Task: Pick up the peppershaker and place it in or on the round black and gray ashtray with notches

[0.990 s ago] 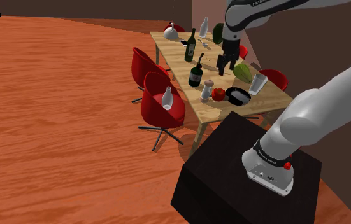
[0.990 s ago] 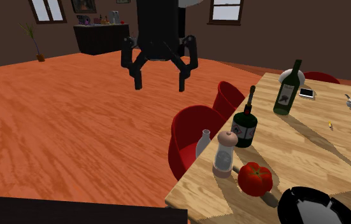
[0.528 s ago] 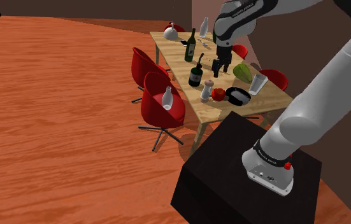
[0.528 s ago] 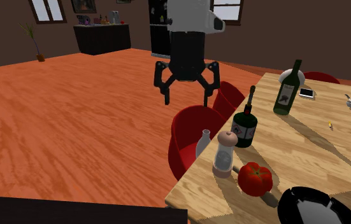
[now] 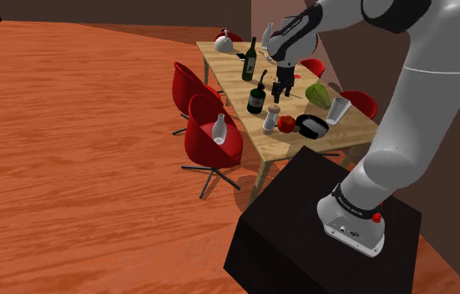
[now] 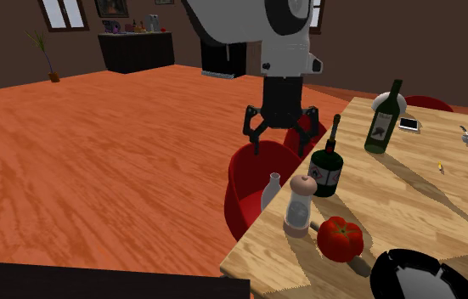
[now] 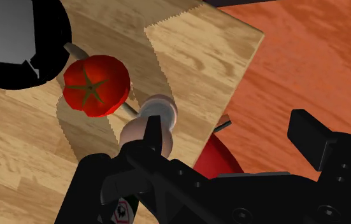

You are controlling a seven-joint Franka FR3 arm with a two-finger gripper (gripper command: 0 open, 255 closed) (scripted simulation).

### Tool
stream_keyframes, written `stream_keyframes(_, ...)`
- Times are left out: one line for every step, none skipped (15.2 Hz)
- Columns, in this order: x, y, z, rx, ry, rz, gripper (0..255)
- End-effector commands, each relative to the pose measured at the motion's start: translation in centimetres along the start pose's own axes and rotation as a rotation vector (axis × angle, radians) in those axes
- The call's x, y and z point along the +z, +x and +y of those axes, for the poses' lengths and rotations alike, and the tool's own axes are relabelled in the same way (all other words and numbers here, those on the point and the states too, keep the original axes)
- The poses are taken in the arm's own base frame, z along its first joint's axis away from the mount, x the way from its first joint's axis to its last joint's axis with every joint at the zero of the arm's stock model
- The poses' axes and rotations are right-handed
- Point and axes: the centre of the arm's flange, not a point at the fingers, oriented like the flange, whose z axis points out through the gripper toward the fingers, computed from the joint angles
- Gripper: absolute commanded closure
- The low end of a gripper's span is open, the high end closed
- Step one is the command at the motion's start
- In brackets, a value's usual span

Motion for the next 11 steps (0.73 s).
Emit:
stream_keyframes(1.4,1.9,1.5,-0.012,-0.001,0.003,0)
stream_keyframes(2.1,2.8,2.2,-0.018,-0.002,0.004,0)
stream_keyframes(2.7,3.7,2.9,-0.023,-0.002,0.004,0)
stream_keyframes(3.3,4.6,3.6,-0.029,-0.003,0.005,0)
stream_keyframes(4.0,5.5,4.3,-0.034,-0.003,0.006,0)
stream_keyframes(4.6,6.4,5.0,-0.040,-0.004,0.007,0)
stream_keyframes(5.3,7.3,5.7,-0.045,-0.004,0.008,0)
stream_keyframes(5.9,8.2,6.3,-0.051,-0.005,0.008,0)
stream_keyframes(6.6,9.1,7.0,-0.056,-0.005,0.009,0)
stream_keyframes(7.0,9.7,7.5,-0.060,-0.006,0.010,0)
stream_keyframes(7.5,9.7,7.5,-0.060,-0.006,0.010,0)
